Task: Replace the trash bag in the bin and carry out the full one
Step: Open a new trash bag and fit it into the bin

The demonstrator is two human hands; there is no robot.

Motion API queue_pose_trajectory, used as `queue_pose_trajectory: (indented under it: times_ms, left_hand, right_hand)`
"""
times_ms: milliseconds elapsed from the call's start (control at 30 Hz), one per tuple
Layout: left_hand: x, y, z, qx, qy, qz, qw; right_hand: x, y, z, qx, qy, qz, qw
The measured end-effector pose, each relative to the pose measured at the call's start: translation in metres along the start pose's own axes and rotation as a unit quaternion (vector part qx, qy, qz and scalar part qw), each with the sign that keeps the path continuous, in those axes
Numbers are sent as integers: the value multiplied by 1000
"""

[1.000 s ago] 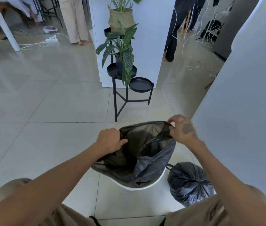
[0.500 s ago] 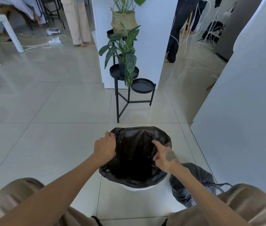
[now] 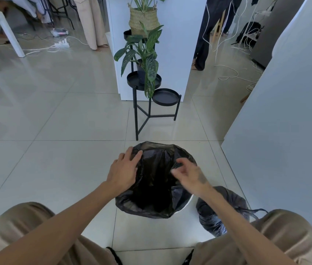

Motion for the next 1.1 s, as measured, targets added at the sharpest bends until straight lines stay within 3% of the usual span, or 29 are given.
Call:
queue_pose_trajectory:
  times_ms: [33,100,133,200,267,300,400,467,500,567,600,667,733,800,867,900,1000,1100]
  left_hand:
    - [10,3,10,-29,-12,52,998]
    - [22,11,35,-85,-10,117,989]
    - [21,14,44,-95,-5,92,991]
    - [8,15,46,-64,-13,-45,997]
    - [-7,18,35,-25,-46,-153,987]
    - [-9,20,30,-14,-59,-167,984]
    - [-10,22,19,0,-39,-167,985]
    - [-13,23,6,22,41,-163,986]
    - [-11,22,2,32,94,-146,984]
    - [-2,20,-11,85,245,-91,961]
    - [2,23,-20,136,343,-67,927]
    - [2,31,-33,236,522,-49,818]
    - [3,35,-42,281,633,-32,720]
    - [8,35,-49,297,707,-14,642]
    - [17,32,-49,285,752,-6,594]
    - [23,30,-48,269,760,-3,591]
    - [38,26,-49,260,702,13,663]
    - [35,34,-65,342,659,64,667]
  right_hand:
    - [-16,-2,-5,17,97,-33,995]
    - [-37,-6,-6,13,301,-81,950]
    - [-43,-6,-6,3,382,-97,919]
    - [-50,-5,-3,-16,469,-122,875]
    - [-47,-4,-2,-25,477,-125,870]
    - [-43,-4,-1,-26,464,-120,877]
    - [-26,-6,4,-20,312,-99,945]
    - [-13,-3,8,-29,48,-68,996]
    - [-3,2,12,-40,-100,-37,993]
    - [18,10,20,-54,-333,9,941]
    - [26,14,24,-54,-410,14,911]
    - [40,19,30,-46,-524,7,850]
    - [54,24,30,-33,-594,-11,804]
    - [64,28,25,-31,-610,-22,792]
    - [69,28,21,-40,-580,-28,813]
    - [70,27,19,-46,-561,-31,826]
    - [74,27,11,-53,-536,-48,841]
    - [83,25,13,-44,-585,-44,809]
Point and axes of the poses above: each hand's wrist, its own y-axis away from the middle knuckle, its own x-axis out of the back of the hand, z = x × y, the point moved 8 cm from there along -y, towards the middle knuckle, and after that the axes turned 7 degrees about -y, right-handed, at the moved point
